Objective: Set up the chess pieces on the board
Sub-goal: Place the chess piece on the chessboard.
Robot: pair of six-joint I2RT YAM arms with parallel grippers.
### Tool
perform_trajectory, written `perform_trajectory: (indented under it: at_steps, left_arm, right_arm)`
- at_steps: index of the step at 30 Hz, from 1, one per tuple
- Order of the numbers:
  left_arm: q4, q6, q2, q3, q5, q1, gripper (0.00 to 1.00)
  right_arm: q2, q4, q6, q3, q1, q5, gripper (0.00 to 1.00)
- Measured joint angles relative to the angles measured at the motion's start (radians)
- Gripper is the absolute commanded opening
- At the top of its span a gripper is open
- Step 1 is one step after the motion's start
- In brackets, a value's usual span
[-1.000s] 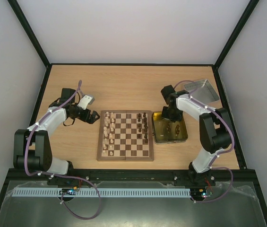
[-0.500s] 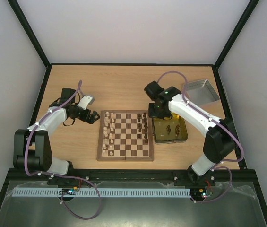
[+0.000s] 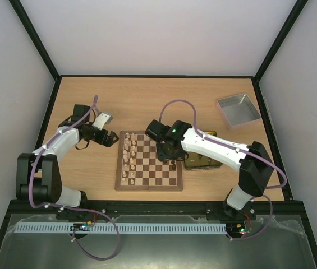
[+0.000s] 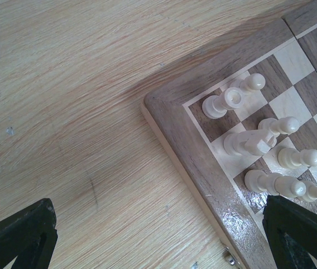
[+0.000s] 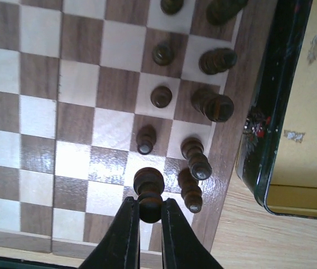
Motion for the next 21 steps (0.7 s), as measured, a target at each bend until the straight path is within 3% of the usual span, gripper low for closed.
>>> perform_trajectory:
  at_steps: [21]
  left_arm:
    - [0.0,0.0,0.0,0.0,-0.008,0.0,1.0]
  right_arm:
    - [0.095,0.085,0.01,-0.092,0.04,-0.056,0.06]
